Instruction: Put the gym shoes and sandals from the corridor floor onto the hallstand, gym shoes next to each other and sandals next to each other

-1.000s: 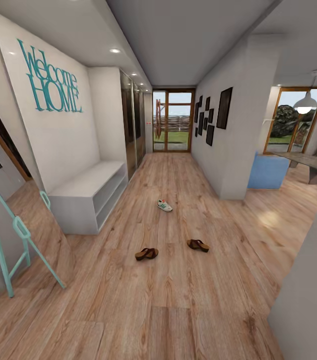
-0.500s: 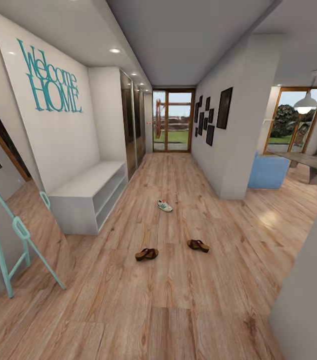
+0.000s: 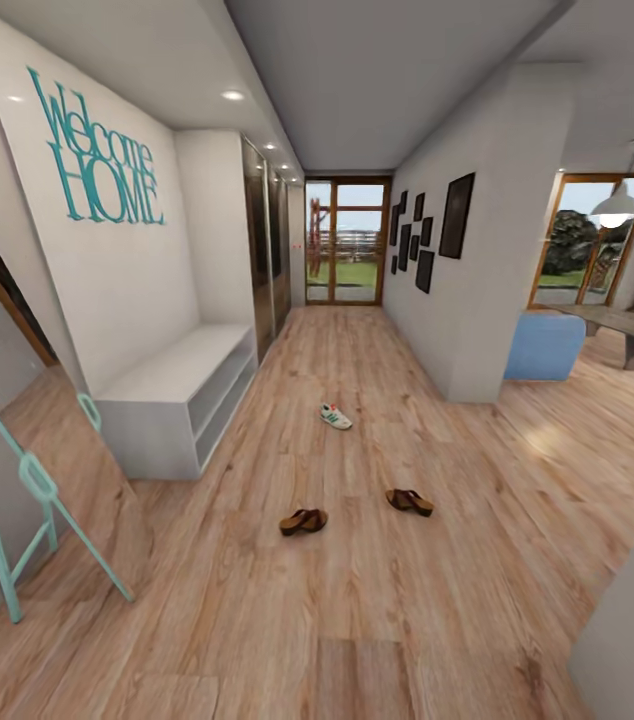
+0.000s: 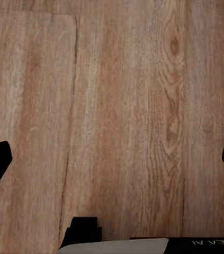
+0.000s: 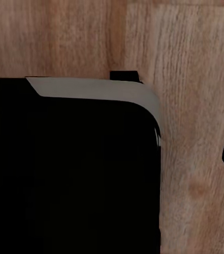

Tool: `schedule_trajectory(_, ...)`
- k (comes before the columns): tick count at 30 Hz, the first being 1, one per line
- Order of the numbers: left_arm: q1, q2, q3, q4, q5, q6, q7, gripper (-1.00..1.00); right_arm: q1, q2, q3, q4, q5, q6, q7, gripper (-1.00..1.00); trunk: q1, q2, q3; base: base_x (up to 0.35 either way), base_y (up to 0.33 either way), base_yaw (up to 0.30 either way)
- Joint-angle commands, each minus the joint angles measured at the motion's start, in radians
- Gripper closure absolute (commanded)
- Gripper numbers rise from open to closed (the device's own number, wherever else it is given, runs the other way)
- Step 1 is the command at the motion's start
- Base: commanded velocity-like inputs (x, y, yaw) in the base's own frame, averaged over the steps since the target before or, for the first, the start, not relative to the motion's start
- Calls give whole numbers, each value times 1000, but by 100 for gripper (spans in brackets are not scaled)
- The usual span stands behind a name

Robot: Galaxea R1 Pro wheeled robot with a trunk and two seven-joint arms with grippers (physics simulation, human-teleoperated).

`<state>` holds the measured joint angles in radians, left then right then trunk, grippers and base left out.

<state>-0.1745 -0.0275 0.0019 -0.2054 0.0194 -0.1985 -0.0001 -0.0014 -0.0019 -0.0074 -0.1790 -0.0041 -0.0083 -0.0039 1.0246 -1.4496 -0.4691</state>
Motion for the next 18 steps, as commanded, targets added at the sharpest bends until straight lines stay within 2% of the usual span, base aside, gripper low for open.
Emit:
schedule_trajectory(1,0,0,0,-154,2,-65,0,-100,0,0,-1,-1,0,-1,0,-100,0,0,-1,247,231,-193)
schedule_trajectory(18,0,0,0,-154,2,-67,-1,-100,0,-1,0,-1,0,-1,0,-100,0,0,-1,247,232,-245)
